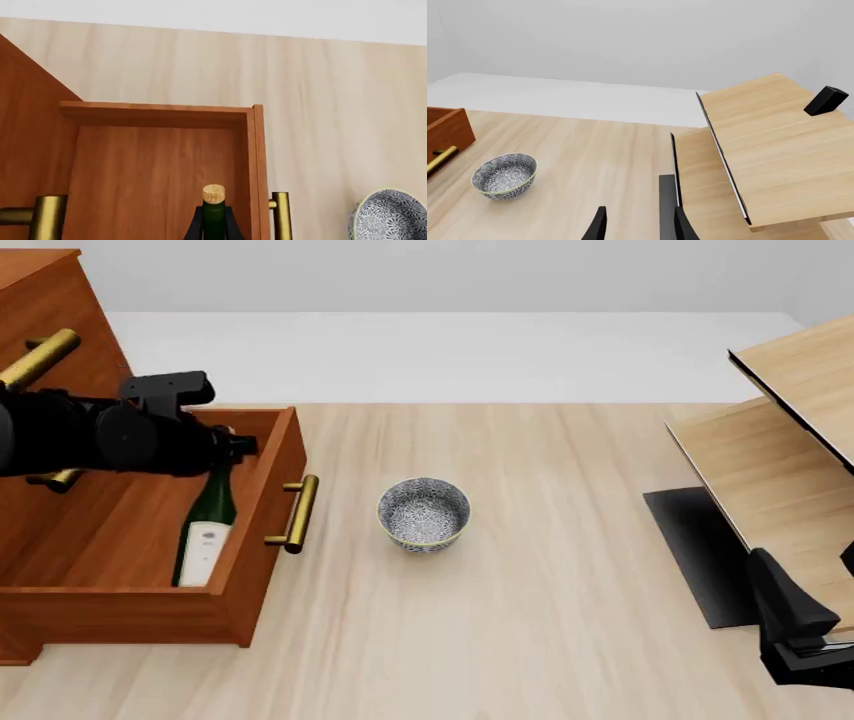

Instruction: Put the wine bottle in the bottom drawer of the cabinet.

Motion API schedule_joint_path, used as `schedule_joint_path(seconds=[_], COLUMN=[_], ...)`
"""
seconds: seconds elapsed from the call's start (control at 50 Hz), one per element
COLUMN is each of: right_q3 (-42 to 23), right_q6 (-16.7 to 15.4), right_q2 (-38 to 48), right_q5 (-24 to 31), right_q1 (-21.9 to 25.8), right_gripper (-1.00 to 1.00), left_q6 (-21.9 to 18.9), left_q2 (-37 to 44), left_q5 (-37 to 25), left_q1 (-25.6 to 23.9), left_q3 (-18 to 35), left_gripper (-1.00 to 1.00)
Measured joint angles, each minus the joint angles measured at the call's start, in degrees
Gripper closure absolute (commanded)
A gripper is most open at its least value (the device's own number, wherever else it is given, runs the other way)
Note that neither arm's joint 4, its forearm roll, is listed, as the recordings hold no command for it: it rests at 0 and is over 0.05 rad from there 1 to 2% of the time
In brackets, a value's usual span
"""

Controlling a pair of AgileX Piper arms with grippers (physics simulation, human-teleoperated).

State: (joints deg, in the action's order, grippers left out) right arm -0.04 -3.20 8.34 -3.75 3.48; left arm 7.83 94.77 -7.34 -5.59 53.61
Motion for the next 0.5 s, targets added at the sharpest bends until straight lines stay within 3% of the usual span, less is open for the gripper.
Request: schedule_joint_path(seconds=[0.5], right_q3=[0.0], right_q6=[0.3], right_q2=[0.3], right_q5=[-0.3], right_q1=[-0.1], right_gripper=[-1.00], left_q6=[-1.4], left_q2=[2.8], left_q5=[-0.5], left_q1=[0.6], left_q3=[0.0], left_gripper=[1.00])
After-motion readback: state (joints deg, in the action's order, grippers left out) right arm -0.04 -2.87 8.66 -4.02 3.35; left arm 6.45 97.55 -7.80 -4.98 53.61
